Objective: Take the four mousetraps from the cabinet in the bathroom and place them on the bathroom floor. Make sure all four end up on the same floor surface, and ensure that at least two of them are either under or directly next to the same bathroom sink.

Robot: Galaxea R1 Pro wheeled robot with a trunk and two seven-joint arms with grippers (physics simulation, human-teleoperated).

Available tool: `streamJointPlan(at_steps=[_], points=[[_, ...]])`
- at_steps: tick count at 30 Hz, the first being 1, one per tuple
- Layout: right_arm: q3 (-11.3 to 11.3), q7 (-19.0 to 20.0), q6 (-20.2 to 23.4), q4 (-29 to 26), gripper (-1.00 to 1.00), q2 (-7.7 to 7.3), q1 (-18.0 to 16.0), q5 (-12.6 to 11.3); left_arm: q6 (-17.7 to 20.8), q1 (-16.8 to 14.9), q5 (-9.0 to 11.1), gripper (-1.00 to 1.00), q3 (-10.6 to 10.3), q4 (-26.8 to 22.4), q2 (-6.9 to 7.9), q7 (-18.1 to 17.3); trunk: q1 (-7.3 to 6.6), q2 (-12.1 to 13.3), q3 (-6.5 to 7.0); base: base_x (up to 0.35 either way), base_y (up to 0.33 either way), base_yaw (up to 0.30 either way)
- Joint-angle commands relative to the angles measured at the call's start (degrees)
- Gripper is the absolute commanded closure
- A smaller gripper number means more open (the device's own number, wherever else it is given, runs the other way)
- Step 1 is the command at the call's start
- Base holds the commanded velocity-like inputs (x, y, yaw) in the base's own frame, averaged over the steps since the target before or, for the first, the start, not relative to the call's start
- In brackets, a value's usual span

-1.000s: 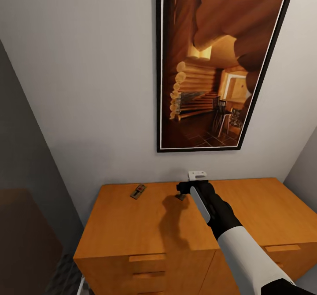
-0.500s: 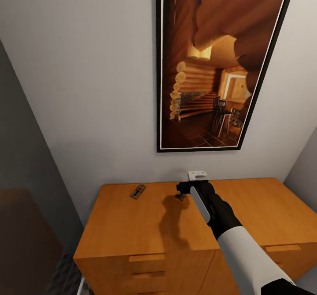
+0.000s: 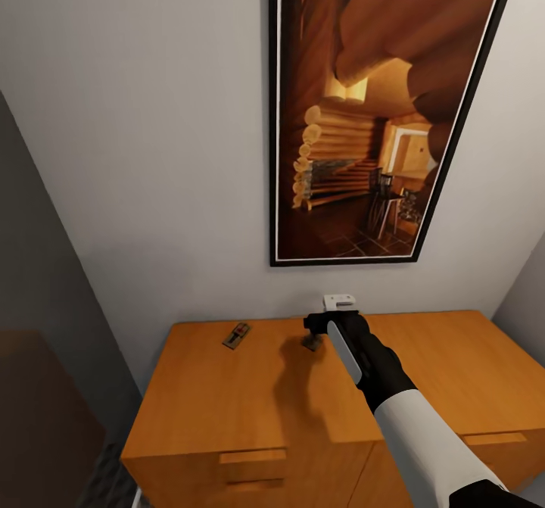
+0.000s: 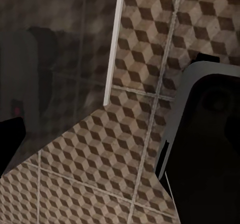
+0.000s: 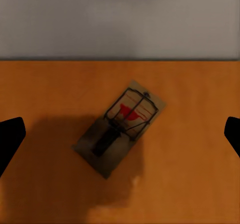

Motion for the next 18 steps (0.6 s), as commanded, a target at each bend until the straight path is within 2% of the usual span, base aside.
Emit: streamJointPlan(at_steps=[1, 18], points=[[0.12, -0.57, 0.15, -0.04, -1.0, -0.02, -0.06, -0.61, -0.36, -0.1, 0.46, -1.0, -0.47, 0.22, -0.03, -0.01, 0.05, -0.13, -0.13, 0.12, 0.0, 0.0], [0.18, -0.54, 0.15, -0.04, -1.0, 0.06, -0.06, -0.61, -0.36, -0.08, 0.46, -1.0, -0.45, 0.2, -0.04, -0.03, 0.05, -0.13, -0.65, 0.019, 0.0, 0.0]])
